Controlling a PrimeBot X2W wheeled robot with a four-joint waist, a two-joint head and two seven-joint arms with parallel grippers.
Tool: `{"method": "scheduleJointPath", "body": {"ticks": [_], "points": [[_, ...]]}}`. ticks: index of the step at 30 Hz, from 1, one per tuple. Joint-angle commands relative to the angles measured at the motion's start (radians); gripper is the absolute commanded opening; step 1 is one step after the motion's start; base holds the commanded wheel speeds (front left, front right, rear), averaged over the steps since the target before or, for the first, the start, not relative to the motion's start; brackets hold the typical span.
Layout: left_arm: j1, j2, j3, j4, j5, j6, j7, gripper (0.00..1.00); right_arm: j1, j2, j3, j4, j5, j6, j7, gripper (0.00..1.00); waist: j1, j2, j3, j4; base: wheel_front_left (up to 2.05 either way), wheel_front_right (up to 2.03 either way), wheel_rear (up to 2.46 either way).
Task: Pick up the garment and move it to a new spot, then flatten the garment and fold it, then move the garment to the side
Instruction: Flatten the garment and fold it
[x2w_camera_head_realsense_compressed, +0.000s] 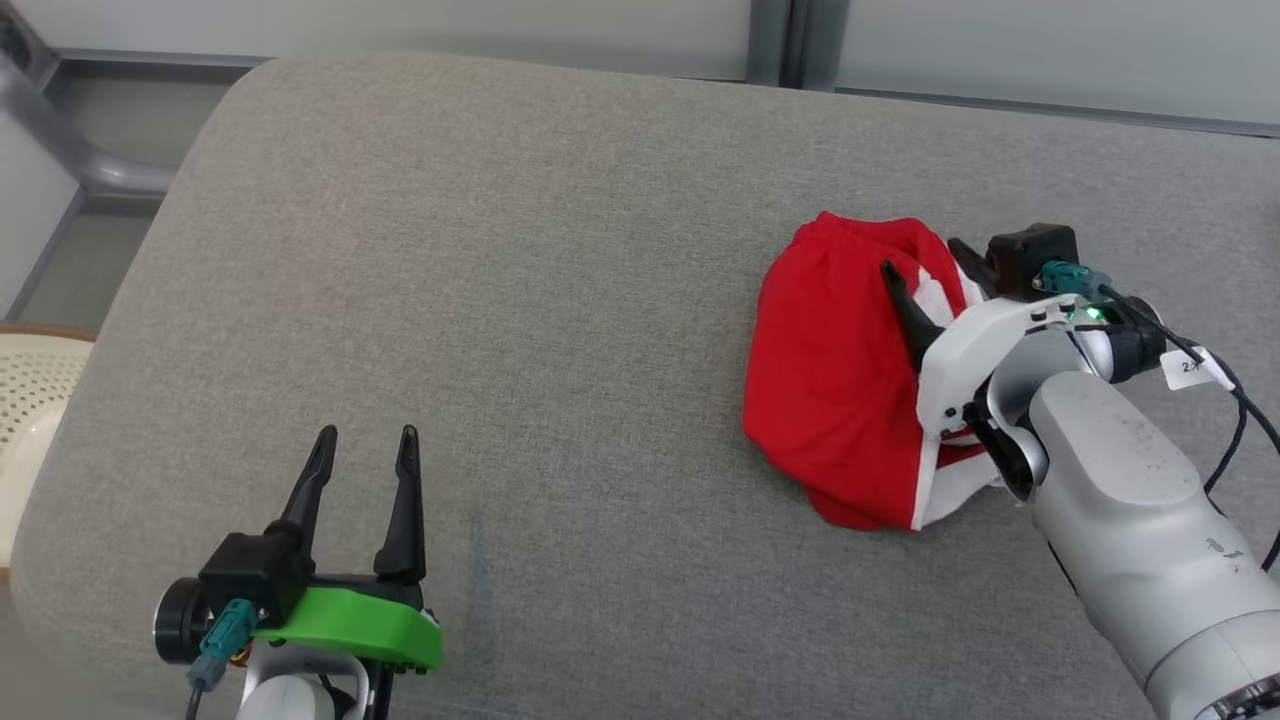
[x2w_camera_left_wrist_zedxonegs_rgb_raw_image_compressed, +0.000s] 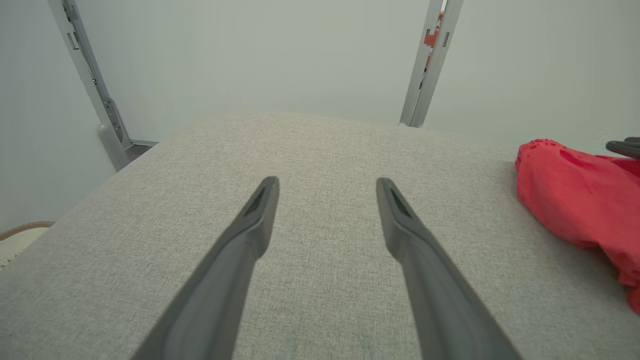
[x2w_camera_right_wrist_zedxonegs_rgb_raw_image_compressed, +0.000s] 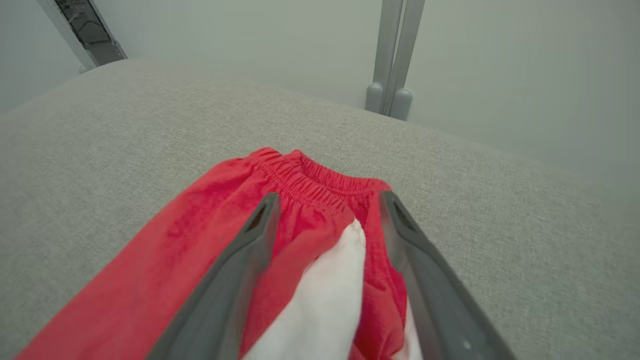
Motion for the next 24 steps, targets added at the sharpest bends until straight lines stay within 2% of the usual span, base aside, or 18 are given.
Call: {"method": "scheduleJointPath", "body": {"ticks": [1, 11, 13, 14, 24], "points": [[-0.018, 0.0, -0.005, 0.001, -0.012, -0.002, -0.002, 1.0, -0.011, -0.002, 0.006, 0.03, 0.01, -0.002, 0.008, 1.0, 0.0, 0.0, 0.018, 0.029, 0.0, 0.0, 0.0], [-0.014, 0.0, -0.009, 0.004, -0.02, 0.013, -0.002, 1.0, -0.029, 0.028, 0.044, 0.19, 0.097, -0.002, 0.047, 1.0, 0.0, 0.0, 0.016, 0.029, 0.0, 0.0, 0.0], [-0.016, 0.0, -0.012, 0.004, -0.021, 0.015, -0.002, 1.0, -0.028, 0.042, 0.052, 0.197, 0.123, -0.002, 0.05, 0.2, 0.0, 0.0, 0.014, 0.024, 0.0, 0.0, 0.0], [-0.018, 0.0, -0.013, 0.004, -0.022, 0.016, -0.002, 1.0, -0.029, 0.041, 0.058, 0.194, 0.132, -0.002, 0.041, 0.0, 0.0, 0.0, 0.013, 0.022, 0.0, 0.0, 0.0], [-0.001, 0.0, 0.004, 0.006, -0.008, 0.017, -0.002, 1.0, -0.057, 0.039, 0.139, 0.151, 0.146, -0.002, -0.094, 0.0, 0.0, 0.0, -0.03, 0.008, 0.0, 0.0, 0.0]]}}
